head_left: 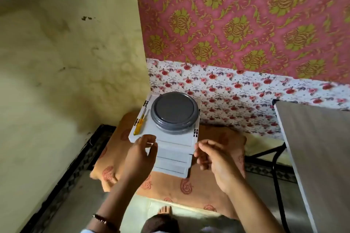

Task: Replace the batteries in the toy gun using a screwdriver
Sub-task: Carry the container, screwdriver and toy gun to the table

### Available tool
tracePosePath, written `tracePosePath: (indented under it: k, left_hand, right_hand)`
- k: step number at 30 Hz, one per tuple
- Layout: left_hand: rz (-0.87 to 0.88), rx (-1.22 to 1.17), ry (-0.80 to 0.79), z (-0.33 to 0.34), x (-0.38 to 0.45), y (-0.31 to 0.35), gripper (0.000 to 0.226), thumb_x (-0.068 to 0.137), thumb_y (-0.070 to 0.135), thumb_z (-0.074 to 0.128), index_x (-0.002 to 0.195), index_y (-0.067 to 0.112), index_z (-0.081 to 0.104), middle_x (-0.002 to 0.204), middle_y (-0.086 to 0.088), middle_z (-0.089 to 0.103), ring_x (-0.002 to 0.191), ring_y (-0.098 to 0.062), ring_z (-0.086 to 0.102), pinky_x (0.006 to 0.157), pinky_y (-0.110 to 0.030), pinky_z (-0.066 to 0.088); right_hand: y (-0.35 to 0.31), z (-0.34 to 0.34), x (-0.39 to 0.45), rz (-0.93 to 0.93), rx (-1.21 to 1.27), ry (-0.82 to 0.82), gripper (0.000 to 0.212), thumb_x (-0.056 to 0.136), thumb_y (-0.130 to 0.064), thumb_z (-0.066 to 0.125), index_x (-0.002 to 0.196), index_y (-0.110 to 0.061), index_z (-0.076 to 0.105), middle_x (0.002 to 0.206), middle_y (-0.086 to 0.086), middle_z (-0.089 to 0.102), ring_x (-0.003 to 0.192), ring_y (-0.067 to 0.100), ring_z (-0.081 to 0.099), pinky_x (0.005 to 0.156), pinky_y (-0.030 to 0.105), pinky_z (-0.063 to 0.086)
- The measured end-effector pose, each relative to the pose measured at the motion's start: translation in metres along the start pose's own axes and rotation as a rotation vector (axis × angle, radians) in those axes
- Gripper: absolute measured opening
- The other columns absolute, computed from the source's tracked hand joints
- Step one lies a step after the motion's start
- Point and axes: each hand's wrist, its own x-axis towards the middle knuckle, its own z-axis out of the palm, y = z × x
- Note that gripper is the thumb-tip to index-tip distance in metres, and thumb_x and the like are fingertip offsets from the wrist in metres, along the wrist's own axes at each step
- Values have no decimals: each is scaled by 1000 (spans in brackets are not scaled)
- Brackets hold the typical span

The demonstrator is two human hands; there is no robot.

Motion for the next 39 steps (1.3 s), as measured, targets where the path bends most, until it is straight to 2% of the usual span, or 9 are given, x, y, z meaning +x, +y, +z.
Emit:
tracePosePath:
  k: [5, 11, 15, 20, 23, 27, 31, 36, 39]
  left_hand:
    - [59, 229, -30, -3, 58, -30, 34, 93, 25, 55, 124, 12, 56, 126, -4, 58, 112, -22, 58, 92, -34, 49]
    - [-88, 450, -185, 8, 130, -83, 51, 92, 27, 53, 136, 6, 38, 132, -16, 44, 121, -34, 47, 100, -42, 42]
    - [-64, 549, -299, 18, 157, -114, 49, 91, 27, 51, 136, 13, 37, 131, -7, 44, 123, -26, 43, 98, -35, 44]
    - [-17, 671, -358, 24, 175, -125, 48, 89, 19, 48, 135, 14, 36, 128, -6, 42, 114, -25, 48, 89, -33, 47]
    - [-42, 684, -395, 23, 184, -125, 45, 87, 15, 48, 131, 8, 39, 128, -10, 43, 110, -27, 51, 86, -32, 45]
    - [-110, 449, -366, 13, 189, -111, 39, 87, 10, 54, 124, 2, 49, 121, -16, 54, 107, -30, 54, 82, -32, 46]
    - [-249, 34, -283, 10, 181, -87, 34, 87, 1, 59, 121, 4, 53, 111, -13, 63, 61, -13, 61, 50, -22, 50]
    - [-265, -235, -310, 23, 172, -58, 37, 86, -12, 55, 113, 12, 52, 105, -8, 59, 67, -19, 62, 46, -17, 51]
    - [-220, -323, -369, 36, 160, -38, 42, 84, -16, 55, 107, 19, 52, 106, -10, 60, 67, -24, 63, 58, -36, 59]
  right_hand:
    - [-5, 10, 59, 37, -56, 157, 11, 92, -13, 55, 95, -3, 60, 73, 6, 59, 58, 14, 48, 45, 23, 36]
    - [10, 16, 137, 175, -229, 310, 20, 89, -35, 60, 97, -17, 60, 82, 5, 57, 65, 18, 53, 47, 29, 44]
    - [15, 24, 162, 64, -472, 491, 31, 80, -42, 67, 90, -18, 51, 87, 2, 61, 83, 24, 61, 74, 49, 55]
    - [8, 33, 172, 204, -245, 407, 28, 84, -31, 67, 101, -12, 57, 87, 5, 64, 69, 23, 65, 52, 34, 53]
    - [7, 34, 171, 268, -61, 376, 15, 87, -23, 66, 91, -14, 54, 85, 9, 61, 67, 27, 62, 60, 38, 54]
    - [9, 33, 161, 254, 29, 361, 11, 87, -18, 63, 90, -10, 56, 84, 16, 63, 65, 29, 63, 57, 38, 56]
    - [14, 30, 143, 208, 143, 421, 21, 89, -14, 60, 106, -6, 50, 87, 14, 61, 65, 31, 62, 47, 33, 51]
    - [17, 7, 106, 103, 248, 505, 16, 90, -11, 57, 105, -10, 51, 92, 11, 62, 68, 27, 61, 46, 31, 53]
    - [22, -13, 77, 20, 241, 609, 17, 90, -11, 56, 107, -8, 53, 87, 14, 65, 62, 27, 63, 50, 34, 51]
